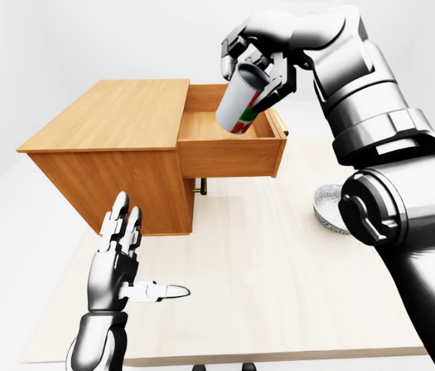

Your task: Put the ketchup in the top drawer of the cabinet.

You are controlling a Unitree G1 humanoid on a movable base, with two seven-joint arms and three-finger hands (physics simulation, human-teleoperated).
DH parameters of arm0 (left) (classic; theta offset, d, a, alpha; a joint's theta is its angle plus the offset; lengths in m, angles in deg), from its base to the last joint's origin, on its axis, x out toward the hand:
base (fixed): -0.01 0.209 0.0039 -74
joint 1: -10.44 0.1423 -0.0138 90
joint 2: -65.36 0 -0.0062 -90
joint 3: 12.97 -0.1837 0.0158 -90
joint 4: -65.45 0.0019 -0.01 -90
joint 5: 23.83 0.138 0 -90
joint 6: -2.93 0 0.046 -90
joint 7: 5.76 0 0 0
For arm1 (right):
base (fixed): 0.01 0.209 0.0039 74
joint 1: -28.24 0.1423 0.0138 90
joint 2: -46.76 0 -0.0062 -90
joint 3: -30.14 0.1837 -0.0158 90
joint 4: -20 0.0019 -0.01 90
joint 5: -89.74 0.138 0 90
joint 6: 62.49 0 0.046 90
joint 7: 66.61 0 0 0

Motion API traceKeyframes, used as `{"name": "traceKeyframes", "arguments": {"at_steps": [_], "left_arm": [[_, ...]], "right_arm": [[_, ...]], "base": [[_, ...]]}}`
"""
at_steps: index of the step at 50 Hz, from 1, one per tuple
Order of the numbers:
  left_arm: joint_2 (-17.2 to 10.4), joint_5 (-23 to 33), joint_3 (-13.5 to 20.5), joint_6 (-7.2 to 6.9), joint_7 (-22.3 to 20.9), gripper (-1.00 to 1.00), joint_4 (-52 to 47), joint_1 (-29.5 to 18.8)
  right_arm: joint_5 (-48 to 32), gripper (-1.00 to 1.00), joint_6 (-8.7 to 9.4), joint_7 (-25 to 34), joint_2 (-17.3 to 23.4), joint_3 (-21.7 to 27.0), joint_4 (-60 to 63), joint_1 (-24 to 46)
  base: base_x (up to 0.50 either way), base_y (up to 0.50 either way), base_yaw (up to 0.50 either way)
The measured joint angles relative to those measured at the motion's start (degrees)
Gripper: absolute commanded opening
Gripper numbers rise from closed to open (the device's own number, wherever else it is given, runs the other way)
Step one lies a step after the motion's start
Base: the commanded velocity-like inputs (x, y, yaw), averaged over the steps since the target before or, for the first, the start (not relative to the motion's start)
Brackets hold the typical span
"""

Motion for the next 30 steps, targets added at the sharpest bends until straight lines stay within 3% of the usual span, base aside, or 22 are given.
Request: {"name": "traceKeyframes", "arguments": {"at_steps": [16,30], "left_arm": [[0.0,0.1,-0.2,0.15,-0.1,1.0,0.1,0.0],[0.0,0.1,-0.2,0.28,-0.2,1.0,0.0,0.3]], "right_arm": [[-1.3,-1.0,0.0,-0.2,0.1,-0.1,-0.2,-0.1],[-4.9,-1.0,0.0,-5.8,0.0,-0.8,-0.6,-1.3]], "base": [[0.0,0.0,0.0],[0.0,0.0,0.0]]}}
